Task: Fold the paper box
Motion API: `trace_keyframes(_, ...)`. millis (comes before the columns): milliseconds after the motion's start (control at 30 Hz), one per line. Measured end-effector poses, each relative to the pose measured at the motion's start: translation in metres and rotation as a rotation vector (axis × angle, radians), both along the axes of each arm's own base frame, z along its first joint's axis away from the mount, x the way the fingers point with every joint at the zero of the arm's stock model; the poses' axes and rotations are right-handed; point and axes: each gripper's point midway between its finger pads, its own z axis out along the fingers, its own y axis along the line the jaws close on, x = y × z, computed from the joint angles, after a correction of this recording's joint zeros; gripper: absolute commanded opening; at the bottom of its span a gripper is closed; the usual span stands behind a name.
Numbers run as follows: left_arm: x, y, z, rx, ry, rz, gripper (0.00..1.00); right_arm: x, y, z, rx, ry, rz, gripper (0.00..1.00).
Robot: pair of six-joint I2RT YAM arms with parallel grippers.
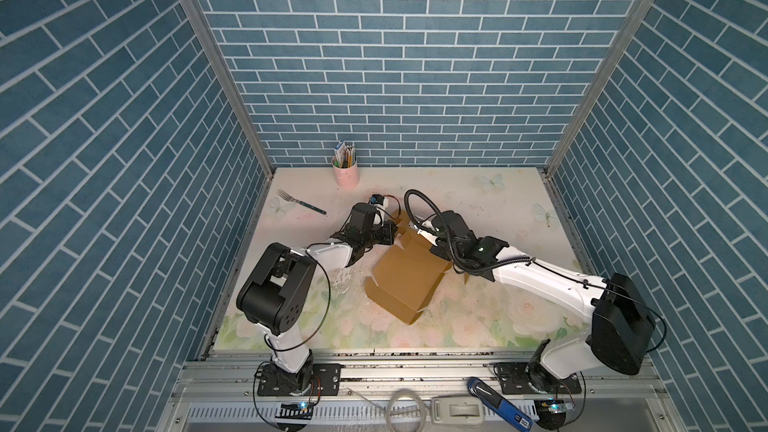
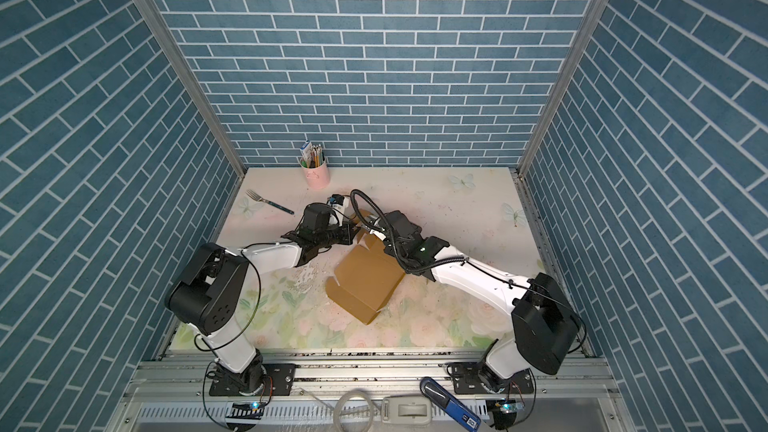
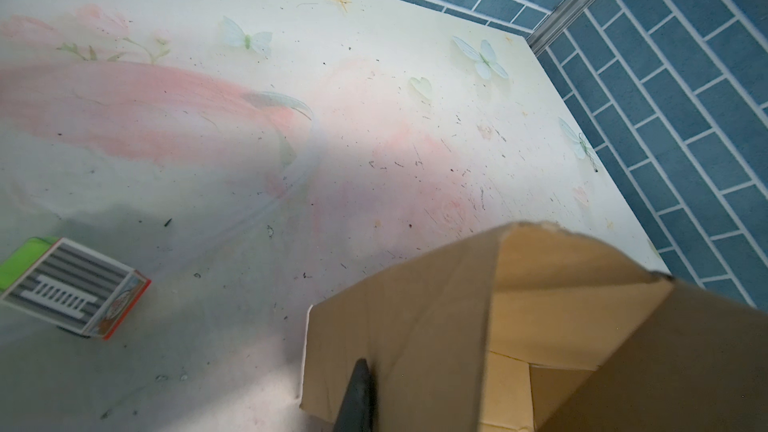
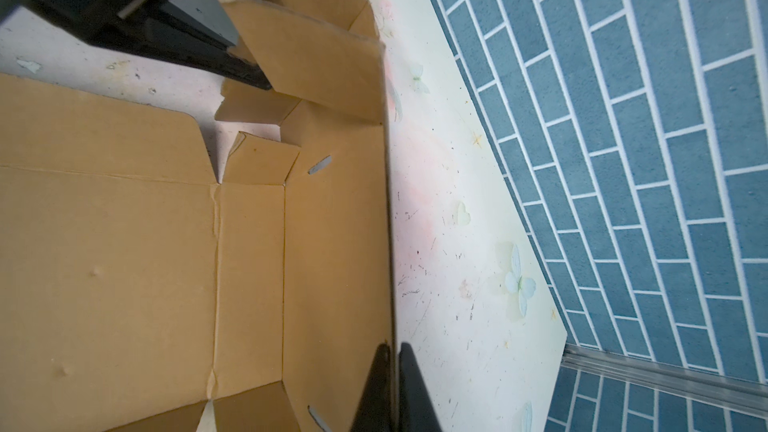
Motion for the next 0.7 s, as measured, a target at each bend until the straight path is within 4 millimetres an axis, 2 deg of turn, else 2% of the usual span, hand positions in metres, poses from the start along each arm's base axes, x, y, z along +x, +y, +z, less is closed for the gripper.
trace_keyframes(700, -0.009, -0.014, 0.007, 0.008, 0.044, -0.001, 0.08, 0.010, -0.009, -0.003, -0.037, -0.030, -0.061, 0.08)
